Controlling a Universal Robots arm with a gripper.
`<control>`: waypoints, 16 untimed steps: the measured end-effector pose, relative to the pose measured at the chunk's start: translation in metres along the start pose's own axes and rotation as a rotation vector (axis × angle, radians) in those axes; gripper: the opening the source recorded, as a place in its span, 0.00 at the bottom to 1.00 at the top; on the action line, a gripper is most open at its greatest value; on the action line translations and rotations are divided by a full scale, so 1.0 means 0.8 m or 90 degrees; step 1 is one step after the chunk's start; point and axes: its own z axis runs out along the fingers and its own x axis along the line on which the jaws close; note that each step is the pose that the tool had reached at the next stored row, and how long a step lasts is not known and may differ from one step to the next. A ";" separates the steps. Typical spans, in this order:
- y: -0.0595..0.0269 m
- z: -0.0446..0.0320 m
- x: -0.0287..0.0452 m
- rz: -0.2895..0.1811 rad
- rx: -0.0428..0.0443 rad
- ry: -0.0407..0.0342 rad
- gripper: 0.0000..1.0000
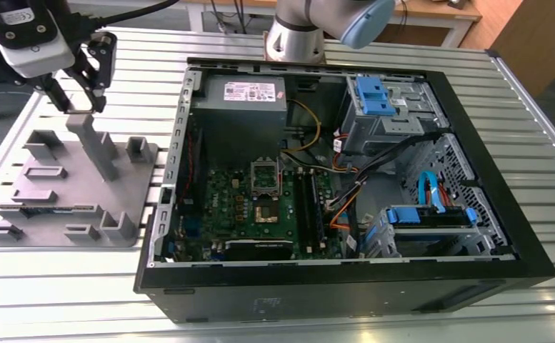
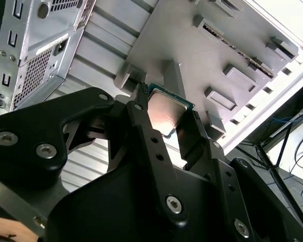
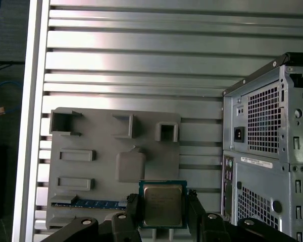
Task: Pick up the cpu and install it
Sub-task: 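Pick up the cpu and move it towards the insertion slot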
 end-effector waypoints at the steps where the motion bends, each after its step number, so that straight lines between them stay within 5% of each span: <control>1: 0.000 0.0000 -0.0018 0.000 0.0000 0.0000 0.47; 16: 0.000 -0.0033 -0.0074 0.000 0.0000 0.0000 0.47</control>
